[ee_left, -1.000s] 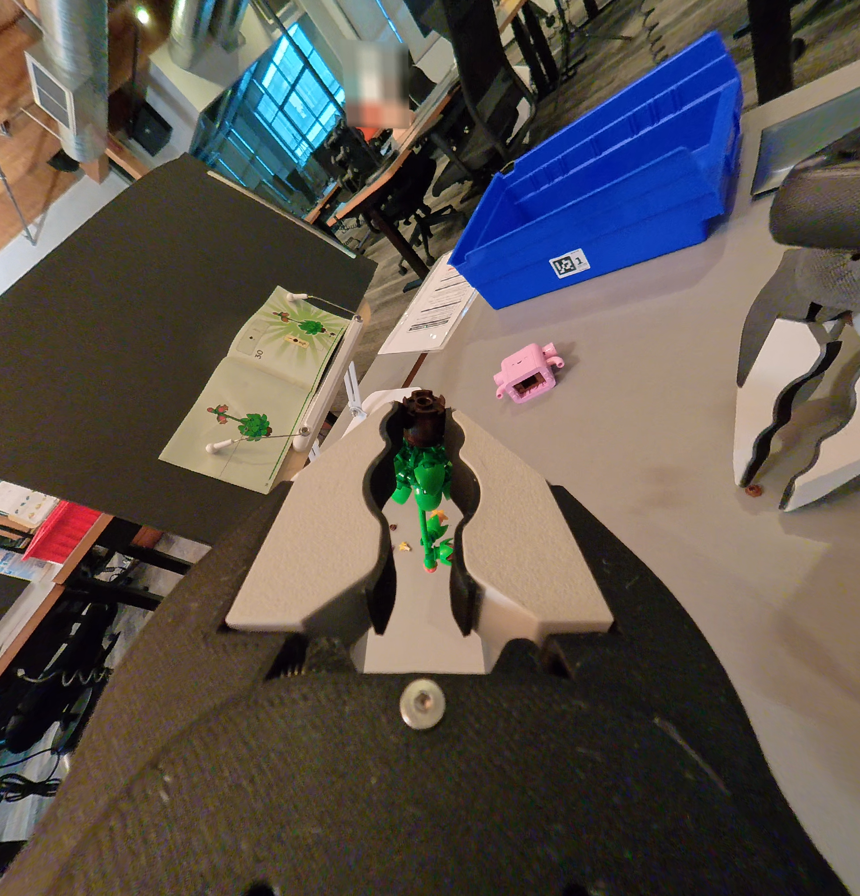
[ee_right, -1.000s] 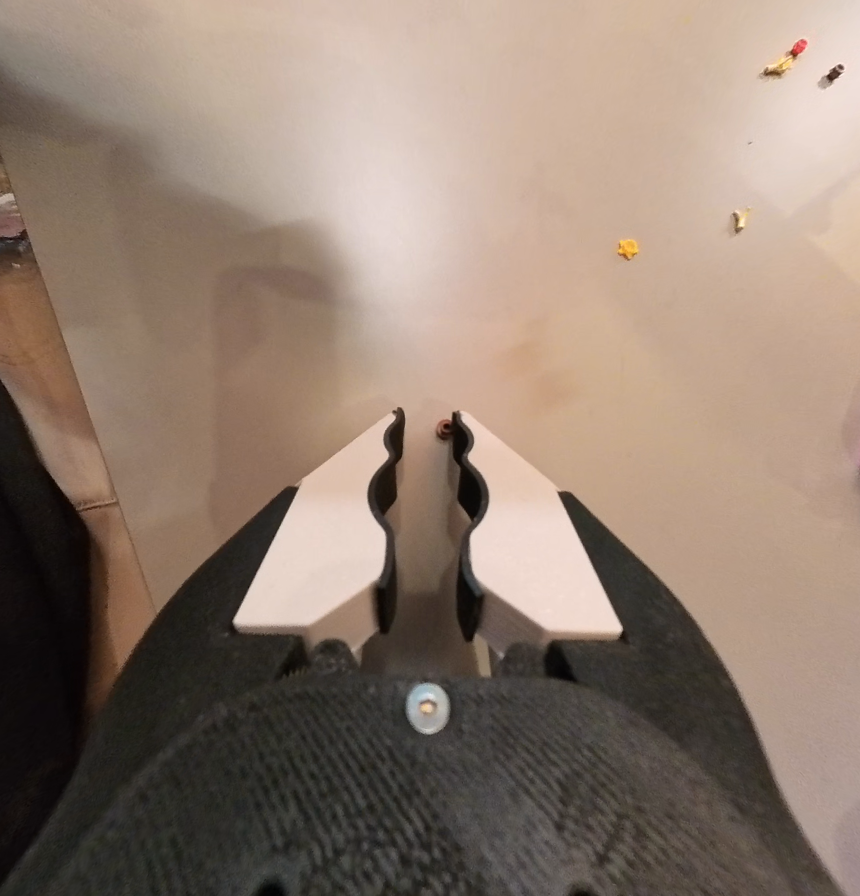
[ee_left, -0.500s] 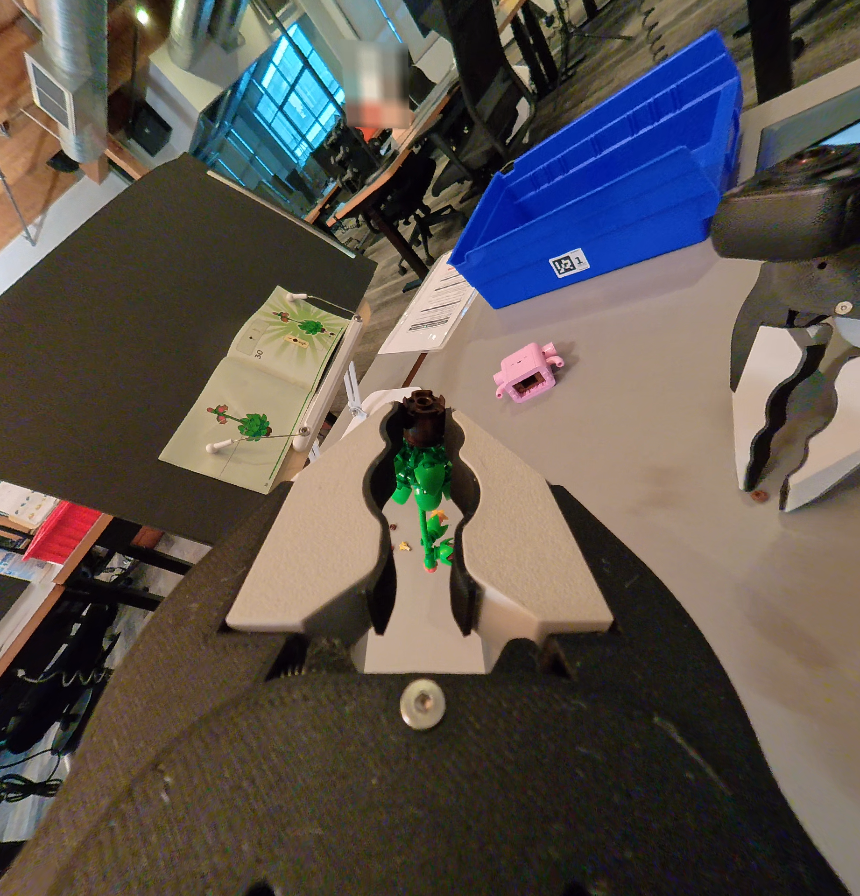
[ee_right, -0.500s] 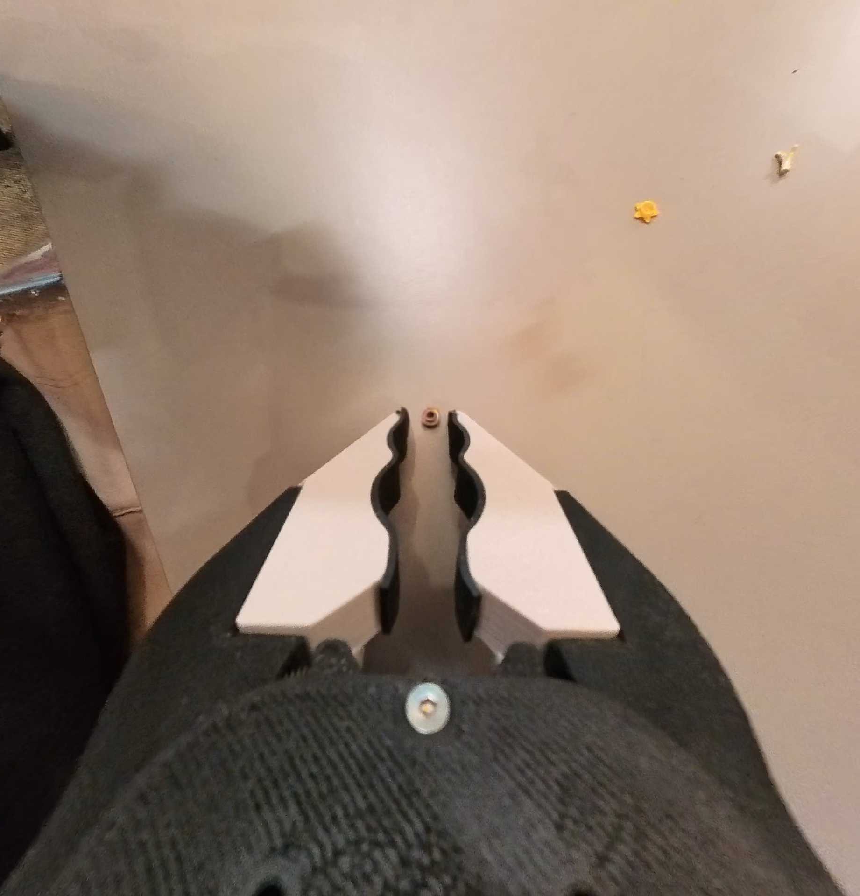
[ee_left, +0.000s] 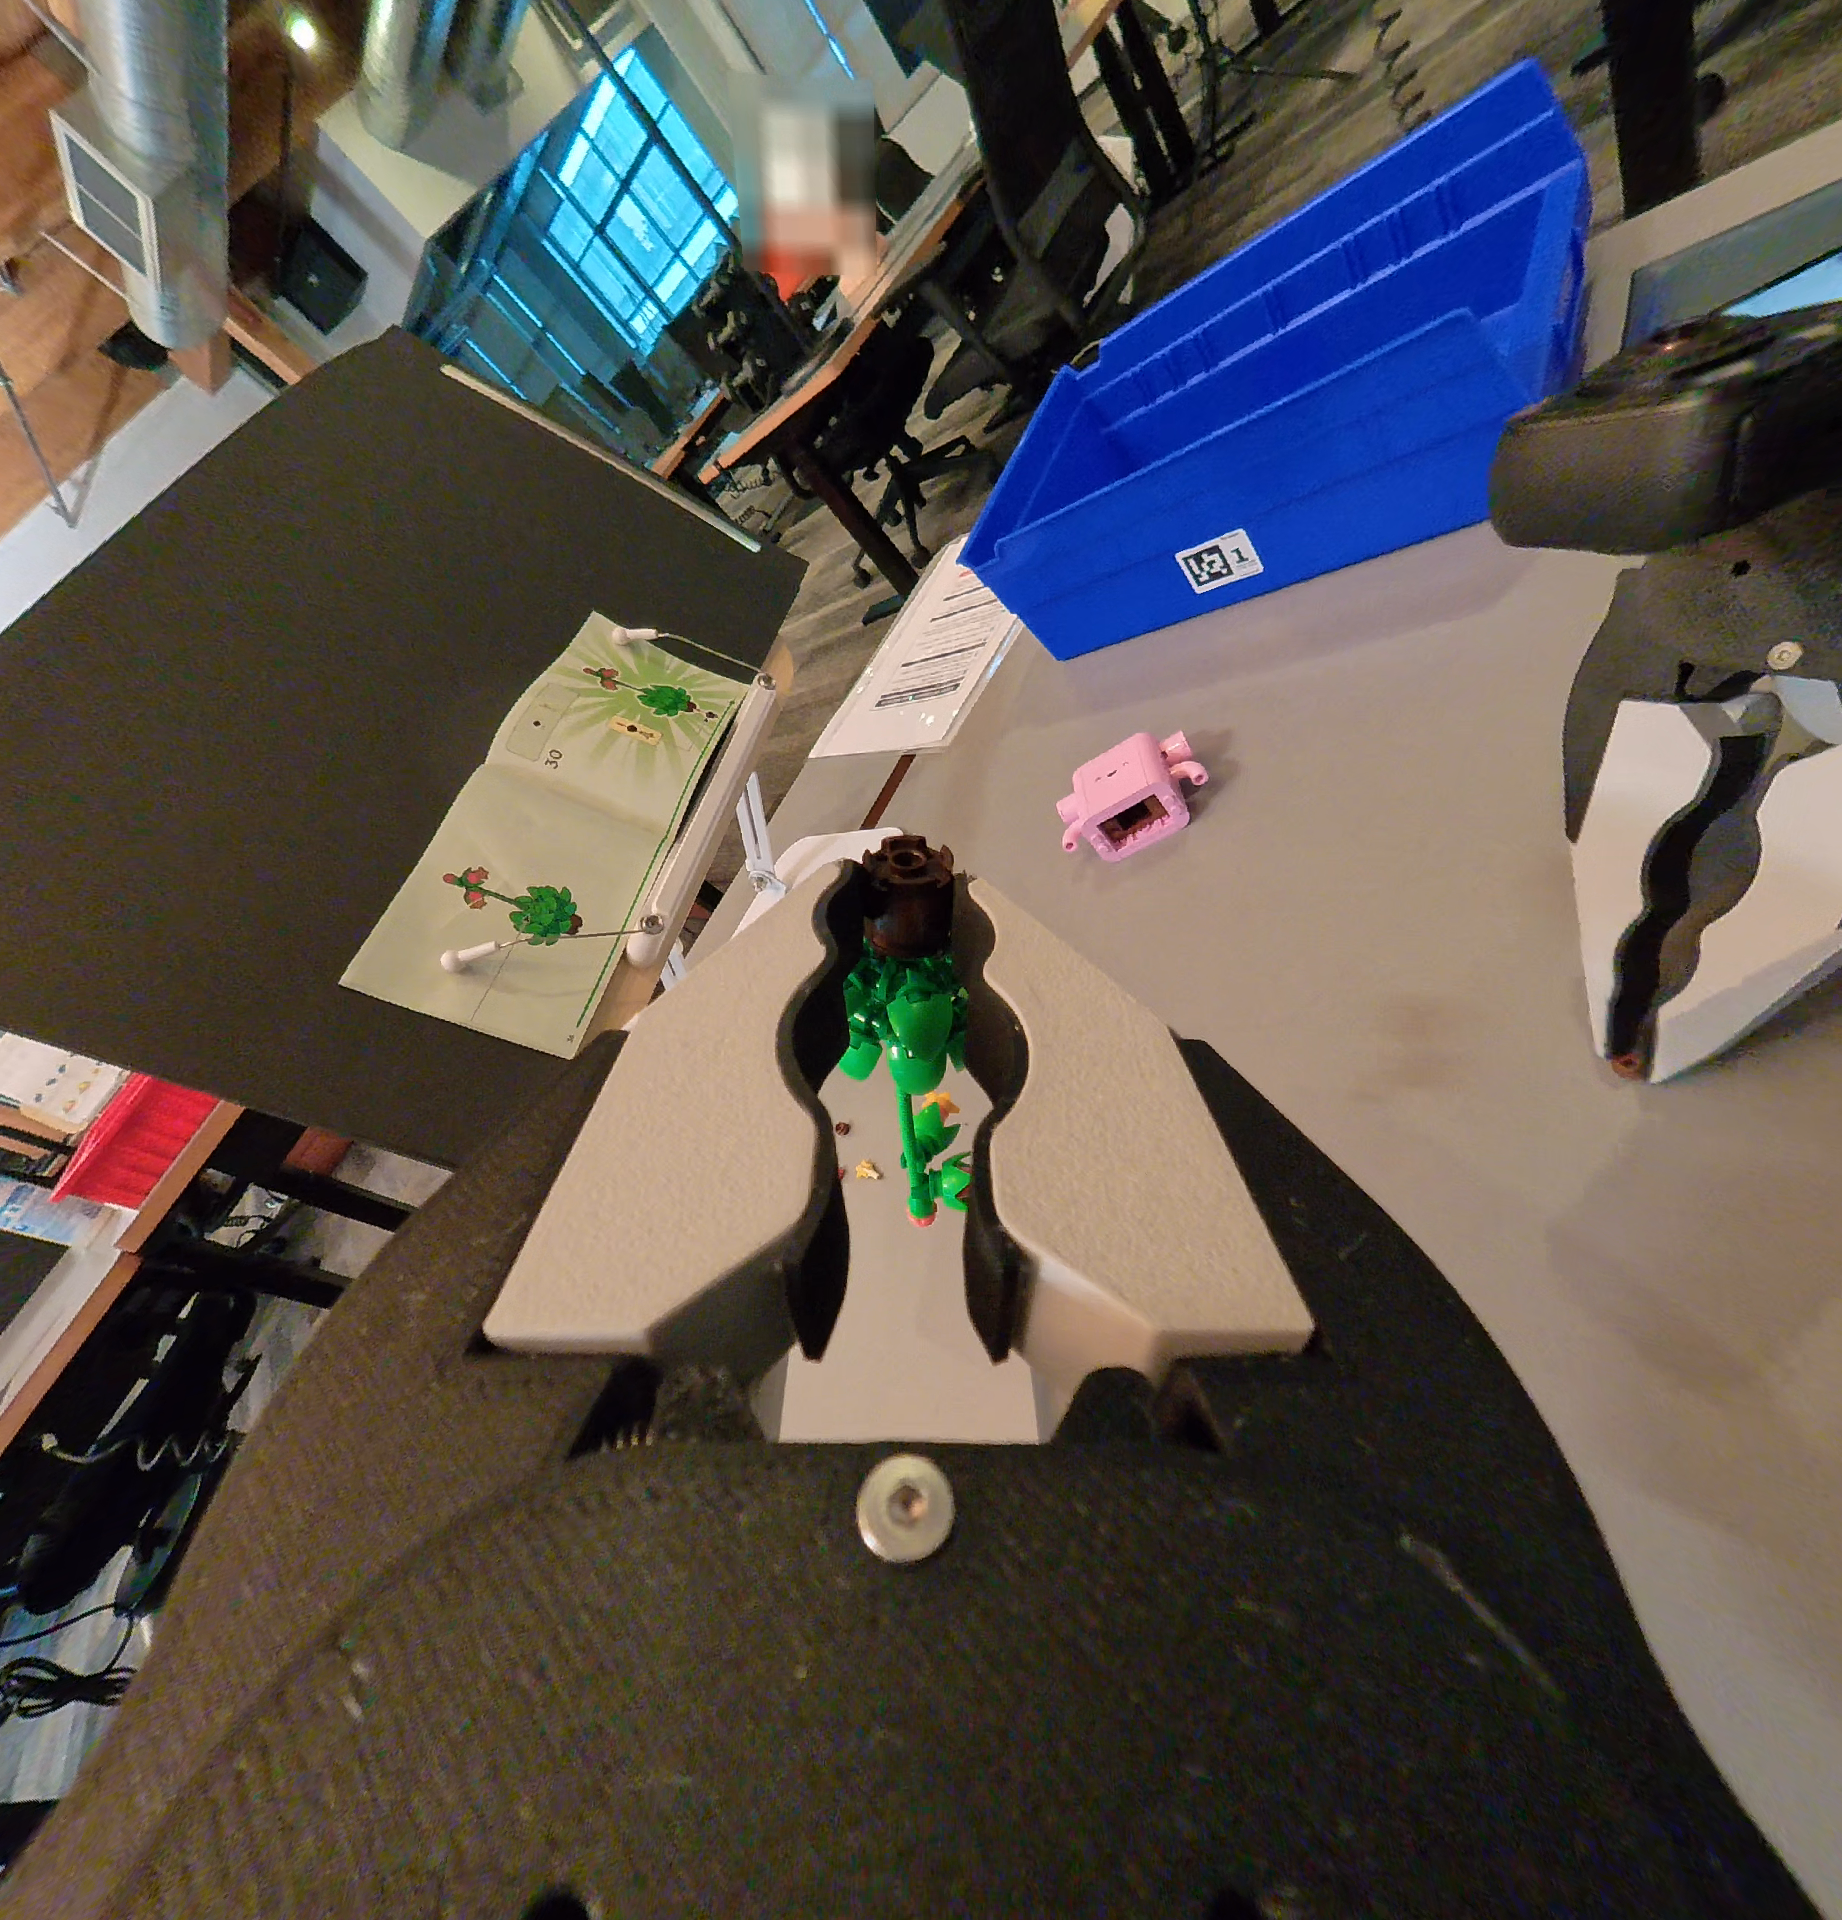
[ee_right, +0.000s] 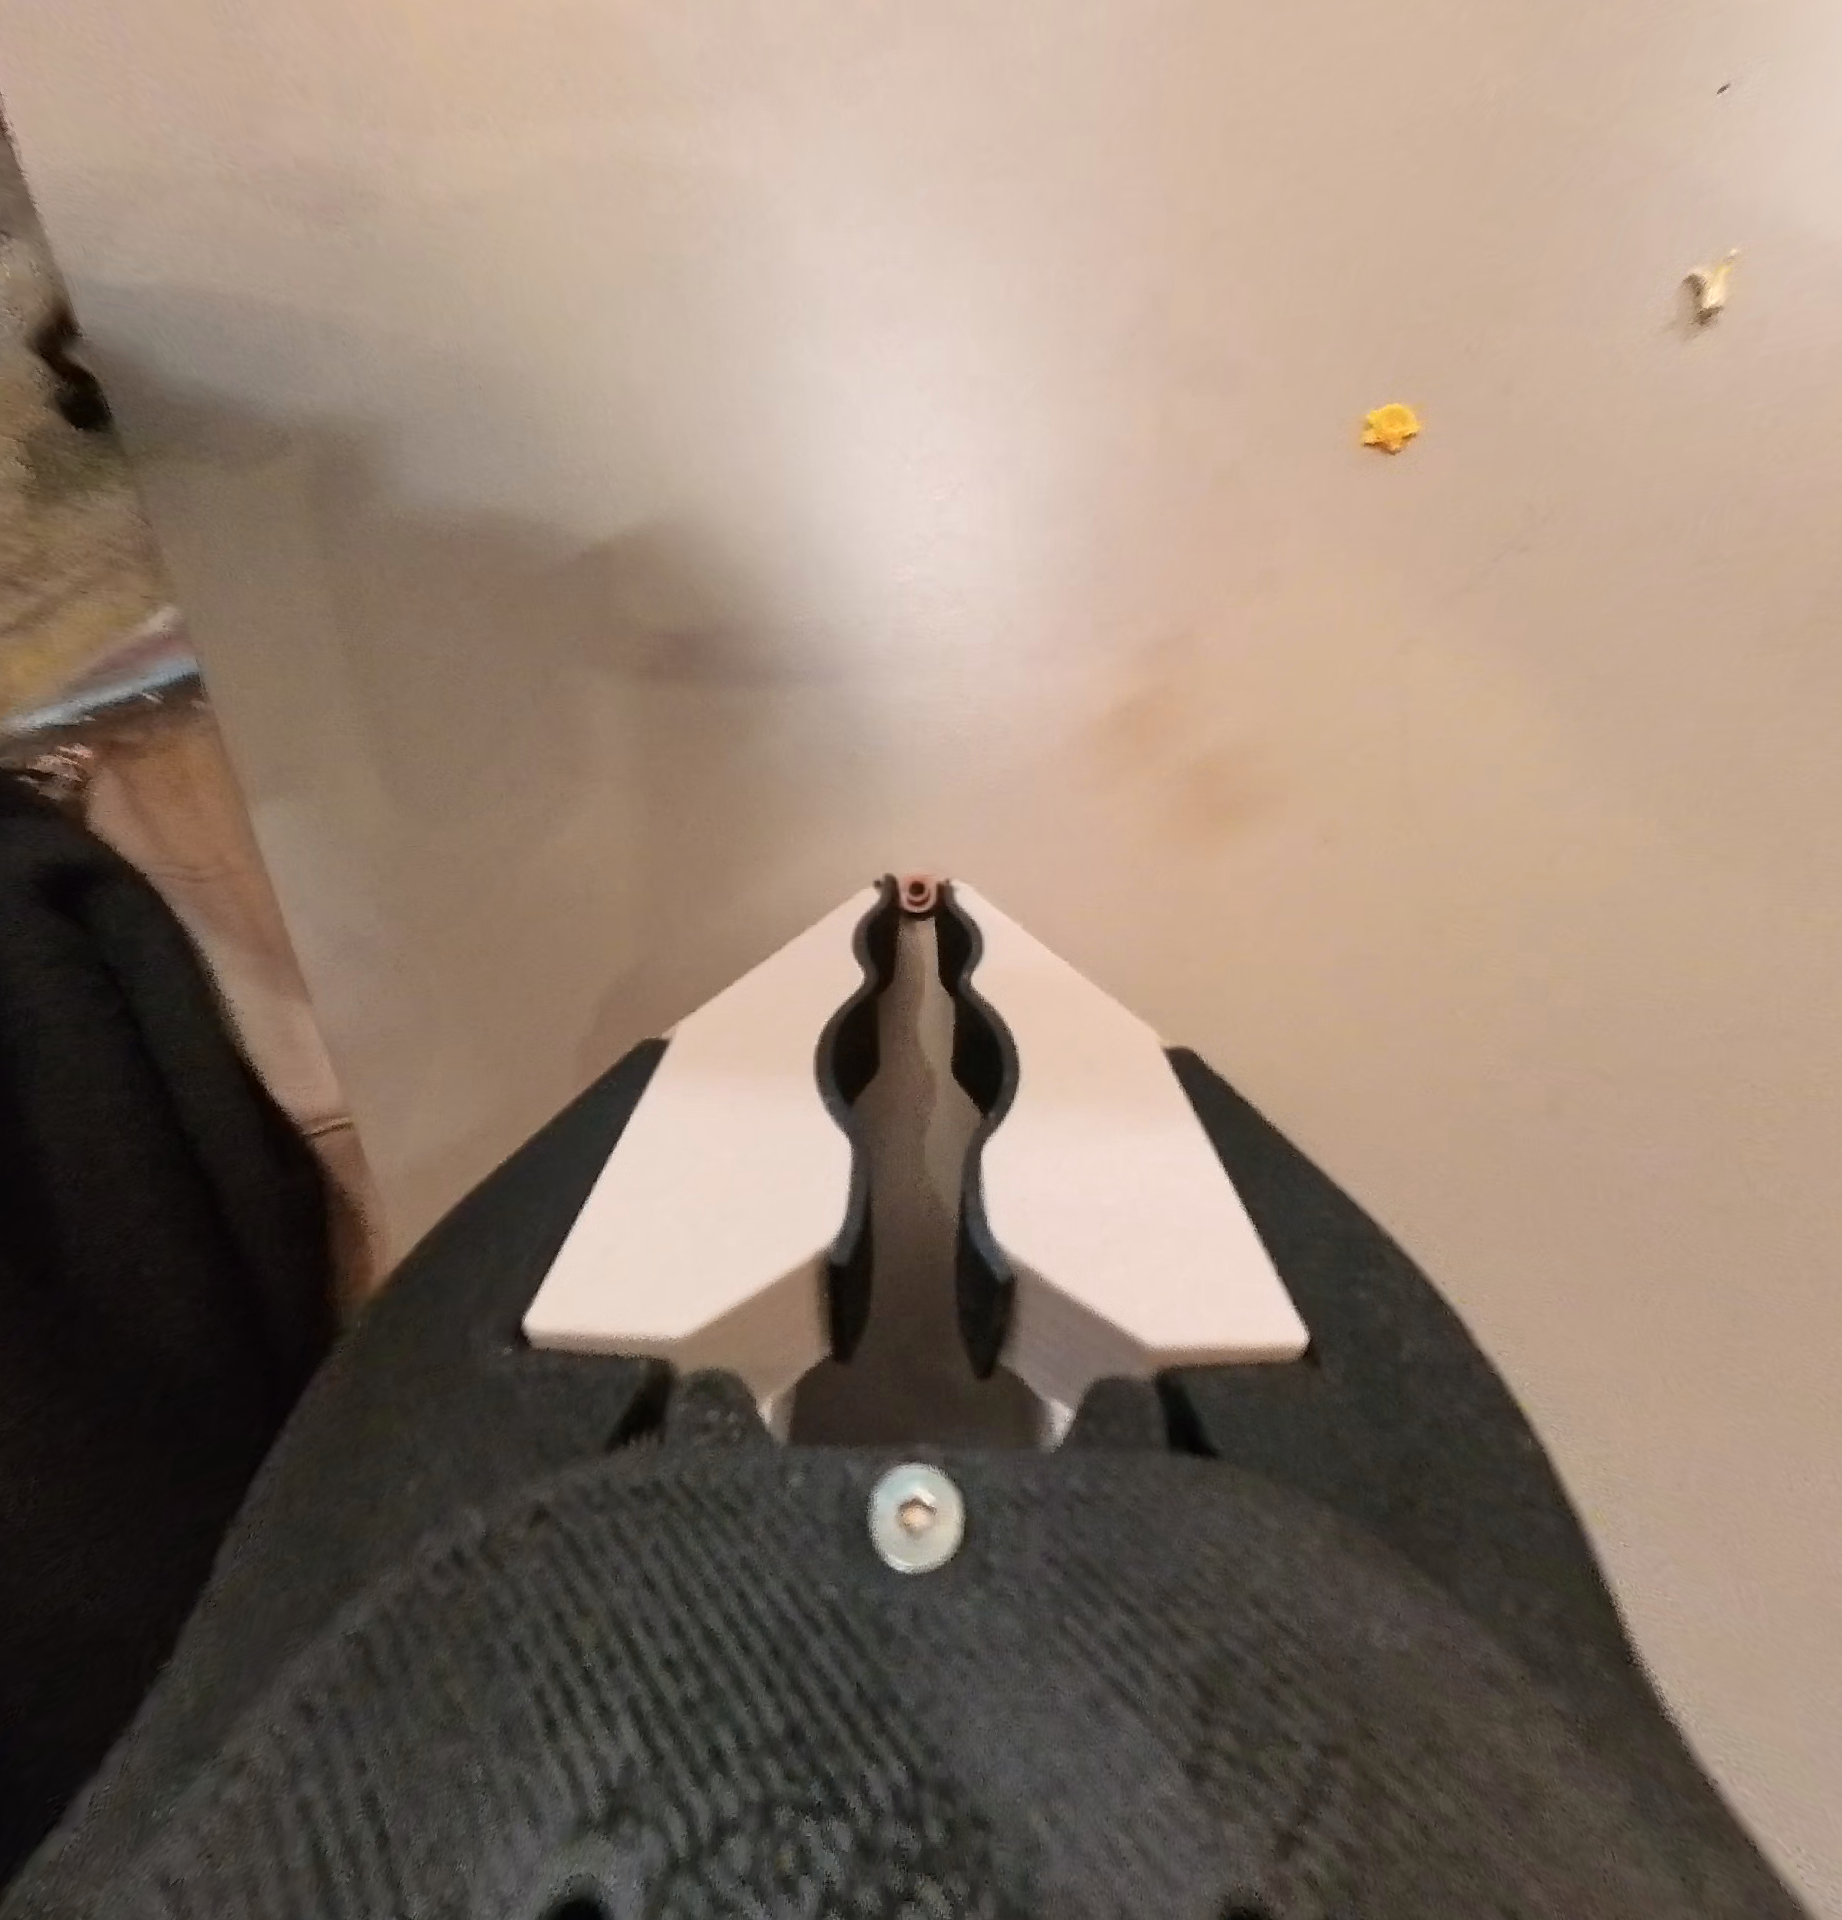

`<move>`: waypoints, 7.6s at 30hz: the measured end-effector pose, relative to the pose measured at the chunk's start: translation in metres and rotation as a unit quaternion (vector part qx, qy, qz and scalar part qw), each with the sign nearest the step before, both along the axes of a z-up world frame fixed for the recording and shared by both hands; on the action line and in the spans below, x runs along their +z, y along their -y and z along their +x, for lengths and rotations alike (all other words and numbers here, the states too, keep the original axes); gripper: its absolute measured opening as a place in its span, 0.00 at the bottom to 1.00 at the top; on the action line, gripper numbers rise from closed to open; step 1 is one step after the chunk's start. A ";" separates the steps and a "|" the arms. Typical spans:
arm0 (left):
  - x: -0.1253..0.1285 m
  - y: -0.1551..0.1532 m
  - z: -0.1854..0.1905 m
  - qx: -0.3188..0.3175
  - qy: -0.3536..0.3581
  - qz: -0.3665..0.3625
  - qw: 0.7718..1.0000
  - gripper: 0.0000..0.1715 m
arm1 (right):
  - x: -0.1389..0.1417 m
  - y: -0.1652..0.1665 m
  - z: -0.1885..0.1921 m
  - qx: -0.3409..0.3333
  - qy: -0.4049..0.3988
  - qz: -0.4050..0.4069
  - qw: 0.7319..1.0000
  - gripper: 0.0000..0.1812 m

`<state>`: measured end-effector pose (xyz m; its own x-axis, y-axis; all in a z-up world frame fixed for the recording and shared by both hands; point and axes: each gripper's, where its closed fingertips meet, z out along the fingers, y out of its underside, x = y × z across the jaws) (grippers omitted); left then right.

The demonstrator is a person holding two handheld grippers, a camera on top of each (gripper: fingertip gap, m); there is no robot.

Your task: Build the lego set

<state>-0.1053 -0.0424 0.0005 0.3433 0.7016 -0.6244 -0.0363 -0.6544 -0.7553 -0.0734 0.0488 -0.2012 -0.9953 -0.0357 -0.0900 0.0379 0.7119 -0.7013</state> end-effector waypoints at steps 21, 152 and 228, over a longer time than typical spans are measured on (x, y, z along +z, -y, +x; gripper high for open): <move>0.000 0.002 0.000 0.002 -0.001 0.001 1.000 0.08 | 0.020 -0.011 -0.009 -0.076 0.233 -0.075 0.967 0.17; -0.012 0.014 -0.004 0.009 0.020 0.011 1.000 0.08 | 0.016 0.016 0.108 0.193 -0.030 -0.011 0.981 0.18; -0.003 -0.054 0.007 0.002 -0.072 -0.181 0.981 0.08 | 0.208 0.038 -0.011 0.015 -0.205 -0.272 0.940 0.02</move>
<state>-0.0978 0.0121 -0.0023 0.2306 0.4270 -0.8744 -0.1218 -0.8788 -0.4613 -0.0847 0.0107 0.0063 -0.9403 0.0056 0.3403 -0.3291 0.2404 -0.9132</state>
